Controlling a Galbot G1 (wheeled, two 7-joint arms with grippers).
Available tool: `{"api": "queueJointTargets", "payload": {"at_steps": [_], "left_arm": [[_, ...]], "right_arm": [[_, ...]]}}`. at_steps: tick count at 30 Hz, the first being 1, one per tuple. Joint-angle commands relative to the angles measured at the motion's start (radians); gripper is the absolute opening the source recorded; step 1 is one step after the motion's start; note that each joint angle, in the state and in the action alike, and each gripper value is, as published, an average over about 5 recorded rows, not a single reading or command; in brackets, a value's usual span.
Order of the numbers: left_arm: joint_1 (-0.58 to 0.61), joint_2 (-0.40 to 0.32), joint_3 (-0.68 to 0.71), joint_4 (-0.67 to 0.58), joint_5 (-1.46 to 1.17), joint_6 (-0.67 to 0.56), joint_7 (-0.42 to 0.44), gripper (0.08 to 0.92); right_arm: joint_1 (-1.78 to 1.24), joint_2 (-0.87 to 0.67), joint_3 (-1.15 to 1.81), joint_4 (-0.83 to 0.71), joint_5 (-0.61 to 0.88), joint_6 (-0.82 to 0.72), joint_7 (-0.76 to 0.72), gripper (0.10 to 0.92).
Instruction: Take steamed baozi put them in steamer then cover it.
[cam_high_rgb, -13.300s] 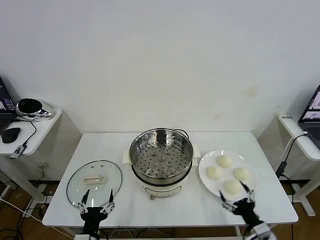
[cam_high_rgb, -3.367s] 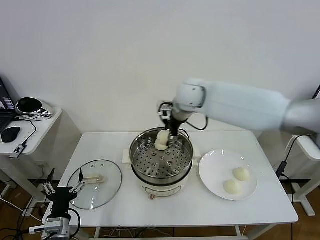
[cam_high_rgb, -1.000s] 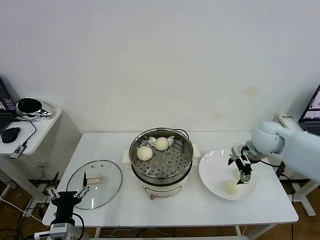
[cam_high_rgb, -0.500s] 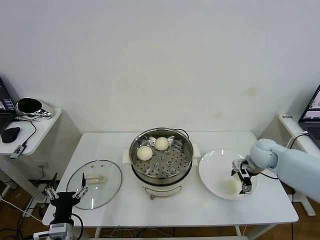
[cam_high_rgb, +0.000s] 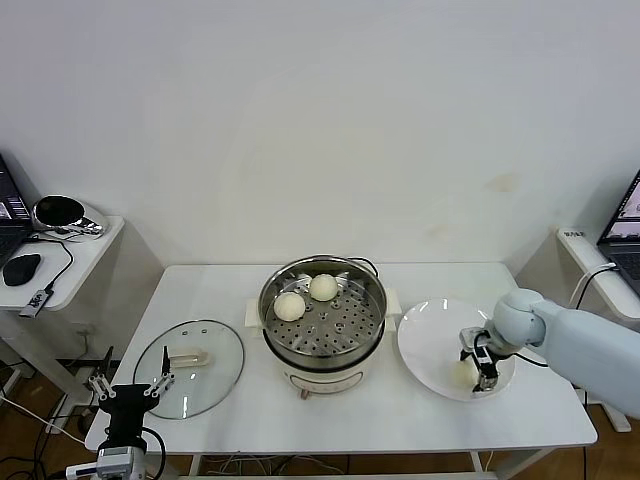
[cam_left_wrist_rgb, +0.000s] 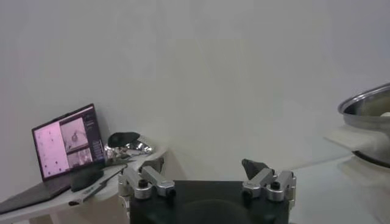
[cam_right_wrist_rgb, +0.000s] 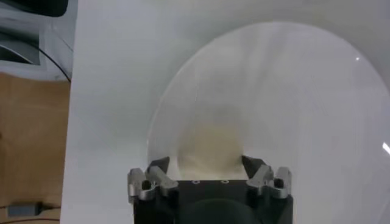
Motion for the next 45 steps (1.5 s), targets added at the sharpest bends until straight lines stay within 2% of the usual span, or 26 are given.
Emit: {"api": "queueJointTargets", "payload": {"at_steps": [1,10,18,26,34,45], "left_arm": [[0.0,-0.002,0.0,-0.005,0.0,0.0,-0.001,0.823],[-0.007,0.004,0.002,-0.012,-0.003,0.001,-0.001,0.823],[-0.015,0.013,0.004,-0.014,-0.013,0.001,0.0,0.823],[-0.02,0.015,0.008,-0.019,-0.017,0.002,0.0,0.823],[-0.016,0.017,-0.004,-0.027,-0.024,-0.001,0.0,0.823],[-0.011,0.018,-0.016,-0.035,-0.03,-0.003,-0.001,0.823]], "right_arm": [[-0.01,0.004,0.019,-0.005,-0.007,0.012,-0.012,0.629],[0.149,-0.038,0.003,0.029,0.053,0.016,-0.051,0.576],[0.41,-0.035,-0.058,0.032,0.169,0.027,-0.105,0.576],[0.739,0.114,-0.222,0.062,0.31,0.049,-0.125,0.577],[0.799,0.298,-0.322,0.107,0.458,0.148,-0.04,0.578],[0.67,0.53,-0.403,0.051,0.363,0.356,0.015,0.585]]}}
